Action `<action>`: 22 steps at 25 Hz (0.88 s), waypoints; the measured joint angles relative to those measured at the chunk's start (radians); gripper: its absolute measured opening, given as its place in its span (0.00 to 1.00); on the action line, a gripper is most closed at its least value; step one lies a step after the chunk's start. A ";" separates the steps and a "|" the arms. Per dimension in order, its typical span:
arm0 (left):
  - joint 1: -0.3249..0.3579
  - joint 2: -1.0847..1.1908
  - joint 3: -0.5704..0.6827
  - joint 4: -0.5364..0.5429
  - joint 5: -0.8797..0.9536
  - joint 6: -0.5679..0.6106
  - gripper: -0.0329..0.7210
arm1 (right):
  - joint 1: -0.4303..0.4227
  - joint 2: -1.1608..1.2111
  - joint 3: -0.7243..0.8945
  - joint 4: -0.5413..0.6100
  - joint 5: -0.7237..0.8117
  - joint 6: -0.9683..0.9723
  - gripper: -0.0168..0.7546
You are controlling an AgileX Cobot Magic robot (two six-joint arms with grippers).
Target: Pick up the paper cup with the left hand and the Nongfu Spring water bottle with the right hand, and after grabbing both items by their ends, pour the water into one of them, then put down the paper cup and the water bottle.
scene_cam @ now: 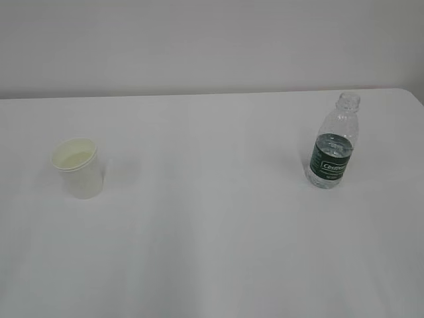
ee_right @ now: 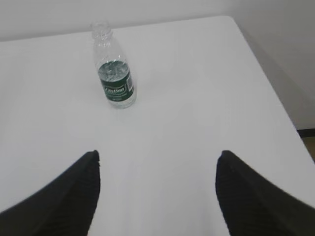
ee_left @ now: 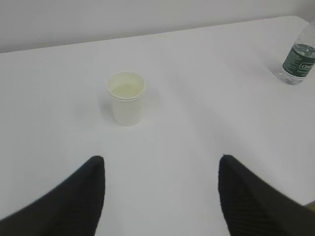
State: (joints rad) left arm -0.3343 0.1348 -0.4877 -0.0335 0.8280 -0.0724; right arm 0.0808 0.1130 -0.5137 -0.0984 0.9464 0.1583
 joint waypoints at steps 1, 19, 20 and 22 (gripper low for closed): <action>0.000 -0.001 0.000 -0.002 0.000 0.000 0.72 | 0.000 0.000 -0.002 0.021 0.016 -0.017 0.74; 0.000 -0.030 -0.086 0.002 0.352 0.000 0.70 | 0.000 0.000 -0.002 0.068 0.199 -0.138 0.74; 0.000 -0.045 -0.086 0.006 0.354 0.000 0.70 | 0.000 0.000 -0.002 0.068 0.204 -0.140 0.74; 0.000 -0.083 -0.086 0.021 0.358 0.000 0.70 | 0.000 0.000 -0.002 0.068 0.209 -0.158 0.74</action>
State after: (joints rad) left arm -0.3343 0.0514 -0.5739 -0.0129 1.1861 -0.0724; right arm 0.0808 0.1130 -0.5152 -0.0302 1.1555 0.0000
